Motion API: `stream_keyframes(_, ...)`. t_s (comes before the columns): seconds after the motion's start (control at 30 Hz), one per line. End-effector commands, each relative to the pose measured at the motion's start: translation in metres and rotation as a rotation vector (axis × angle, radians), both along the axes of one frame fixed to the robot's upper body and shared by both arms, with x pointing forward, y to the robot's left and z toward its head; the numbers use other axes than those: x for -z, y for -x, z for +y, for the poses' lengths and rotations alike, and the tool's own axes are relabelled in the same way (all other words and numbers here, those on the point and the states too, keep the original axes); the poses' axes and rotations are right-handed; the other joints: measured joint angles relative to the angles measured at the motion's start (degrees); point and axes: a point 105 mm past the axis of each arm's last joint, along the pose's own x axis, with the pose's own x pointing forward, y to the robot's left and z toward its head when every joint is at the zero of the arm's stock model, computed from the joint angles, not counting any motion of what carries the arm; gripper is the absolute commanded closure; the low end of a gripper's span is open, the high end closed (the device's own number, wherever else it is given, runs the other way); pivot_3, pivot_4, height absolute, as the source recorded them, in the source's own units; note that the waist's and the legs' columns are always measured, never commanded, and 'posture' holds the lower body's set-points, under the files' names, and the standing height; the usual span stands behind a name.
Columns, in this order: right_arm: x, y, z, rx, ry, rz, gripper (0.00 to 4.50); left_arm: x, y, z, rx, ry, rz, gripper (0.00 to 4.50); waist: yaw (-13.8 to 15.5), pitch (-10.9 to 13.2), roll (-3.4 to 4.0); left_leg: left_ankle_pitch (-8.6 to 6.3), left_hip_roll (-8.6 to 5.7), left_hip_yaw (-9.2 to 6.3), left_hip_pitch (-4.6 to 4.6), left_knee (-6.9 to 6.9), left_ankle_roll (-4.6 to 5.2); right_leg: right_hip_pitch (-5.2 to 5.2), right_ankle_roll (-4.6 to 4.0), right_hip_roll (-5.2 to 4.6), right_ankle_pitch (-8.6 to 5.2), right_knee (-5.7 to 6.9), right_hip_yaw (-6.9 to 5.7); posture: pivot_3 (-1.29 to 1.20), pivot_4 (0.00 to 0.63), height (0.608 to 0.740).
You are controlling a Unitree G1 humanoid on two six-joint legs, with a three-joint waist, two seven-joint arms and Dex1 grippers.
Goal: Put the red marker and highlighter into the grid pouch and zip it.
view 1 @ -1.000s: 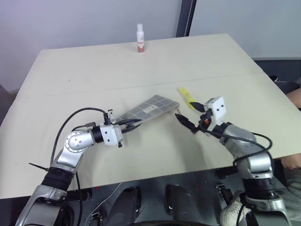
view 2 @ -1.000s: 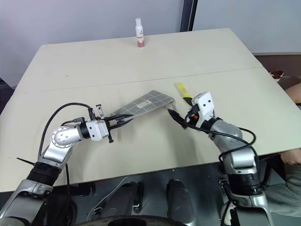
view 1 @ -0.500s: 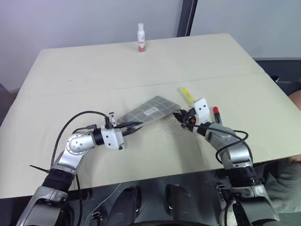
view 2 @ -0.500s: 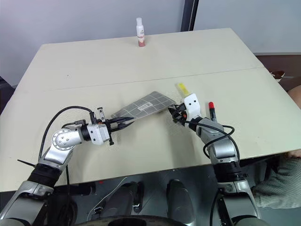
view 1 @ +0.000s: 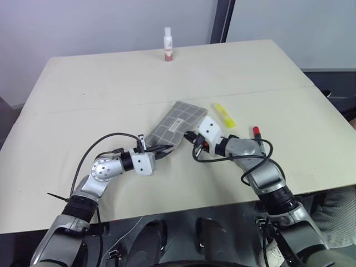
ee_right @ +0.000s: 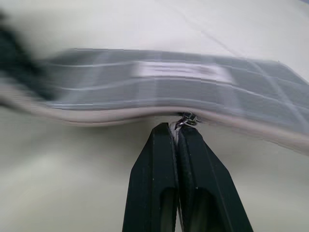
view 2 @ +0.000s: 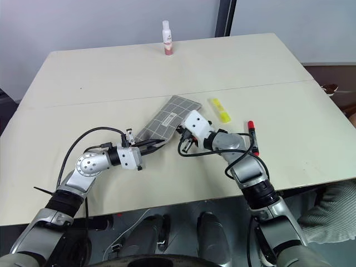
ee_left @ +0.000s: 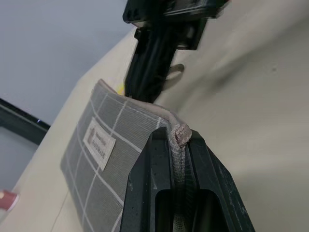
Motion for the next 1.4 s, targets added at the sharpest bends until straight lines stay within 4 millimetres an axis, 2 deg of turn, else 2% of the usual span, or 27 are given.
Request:
stream_keyframes(0.03,-0.019,0.015,0.019,-0.143,-0.006,-0.073,4.45,-0.012,-0.005,-0.011,0.017,0.015,-0.064,4.50,0.04,0.00,-0.01,0.00,-0.01,0.00,-0.02,0.01,0.00,-0.01,0.01,-0.01,0.00,0.00,0.00,0.00,0.150,0.740)
stream_keyframes(0.17,-0.019,0.021,0.014,-0.216,0.065,-0.109,4.45,-0.020,-0.014,-0.013,-0.014,0.045,-0.083,4.50,0.00,0.01,-0.01,0.00,-0.03,0.00,-0.02,0.01,0.00,-0.01,0.01,-0.02,0.01,-0.01,-0.01,0.00,0.150,0.740)
stream_keyframes(0.33,-0.020,0.041,0.024,-0.375,0.088,-0.136,4.45,-0.019,-0.016,-0.018,-0.018,0.035,-0.095,4.50,-0.24,0.01,-0.02,0.00,0.00,-0.02,-0.01,-0.02,0.00,-0.02,0.01,0.01,0.00,0.00,-0.02,0.00,0.150,0.740)
stream_keyframes(0.5,-0.017,0.045,0.020,-0.397,0.122,-0.153,4.45,-0.018,-0.013,-0.024,-0.008,0.036,-0.093,4.50,-0.09,0.02,-0.04,0.00,-0.01,-0.02,-0.02,0.00,0.00,-0.02,0.01,-0.01,0.01,0.00,-0.02,0.00,0.150,0.740)
stream_keyframes(0.63,-0.012,0.040,0.011,-0.341,0.125,-0.153,4.45,-0.019,-0.013,-0.025,-0.016,0.055,-0.086,4.50,-0.06,0.02,-0.04,0.00,-0.01,-0.02,-0.03,0.01,-0.01,-0.01,0.01,-0.02,0.01,0.00,-0.02,0.00,0.150,0.740)
stream_keyframes(0.67,-0.011,0.039,0.007,-0.326,0.124,-0.146,3.99,-0.020,-0.013,-0.024,-0.019,0.054,-0.088,4.50,-0.06,0.02,-0.04,0.00,-0.01,-0.03,-0.03,0.01,-0.01,-0.01,0.01,-0.02,0.00,0.00,-0.02,0.00,0.150,0.740)
stream_keyframes(0.73,-0.011,0.035,-0.002,-0.281,0.125,-0.155,3.57,-0.022,-0.014,-0.020,-0.035,0.067,-0.084,4.50,-0.06,0.02,-0.04,0.00,-0.01,-0.03,-0.03,0.00,-0.01,-0.02,0.01,-0.02,0.00,-0.01,-0.03,0.00,0.150,0.740)
stream_keyframes(0.83,-0.015,0.035,-0.020,-0.207,0.096,-0.158,2.12,-0.024,-0.013,-0.014,-0.051,0.079,-0.083,4.50,0.01,0.02,-0.04,0.00,-0.01,-0.04,-0.04,0.01,-0.01,-0.01,0.01,-0.03,0.00,-0.01,-0.02,0.00,0.150,0.740)
stream_keyframes(0.97,-0.023,0.048,-0.050,-0.061,-0.076,-0.118,0.07,-0.028,-0.013,-0.002,-0.074,0.107,-0.079,4.50,0.56,0.02,-0.04,-0.01,-0.01,-0.07,-0.07,0.00,-0.02,-0.01,0.01,-0.04,0.00,-0.04,-0.02,0.00,0.150,0.740)
stream_keyframes(1.07,-0.038,0.051,-0.068,0.068,-0.206,-0.129,0.03,-0.034,-0.012,0.004,-0.081,0.143,-0.075,4.50,0.76,0.03,-0.05,-0.01,0.01,-0.08,-0.07,-0.01,-0.02,-0.02,-0.01,-0.09,-0.01,-0.05,-0.01,0.00,0.150,0.740)
stream_keyframes(1.2,-0.058,0.045,-0.089,0.250,-0.379,-0.181,0.03,-0.042,-0.013,0.012,-0.092,0.212,-0.054,4.50,1.03,0.03,-0.06,-0.01,0.07,-0.07,-0.06,0.03,-0.03,0.00,-0.19,-0.07,-0.10,-0.05,0.00,0.00,0.150,0.740)
stream_keyframes(1.3,-0.058,0.043,-0.097,0.340,-0.437,-0.179,0.03,-0.050,-0.014,0.017,-0.092,0.285,-0.019,4.50,1.16,0.03,-0.06,-0.01,0.12,-0.07,-0.06,0.03,-0.03,0.01,-0.20,-0.05,-0.11,-0.05,-0.03,0.00,0.150,0.740)
stream_keyframes(1.4,-0.050,0.040,-0.100,0.362,-0.382,-0.169,0.03,-0.048,-0.014,0.020,-0.090,0.278,-0.010,4.50,1.16,0.03,-0.05,-0.01,0.12,-0.05,-0.07,0.03,-0.02,0.01,-0.24,-0.05,-0.09,-0.06,-0.04,0.00,0.150,0.740)
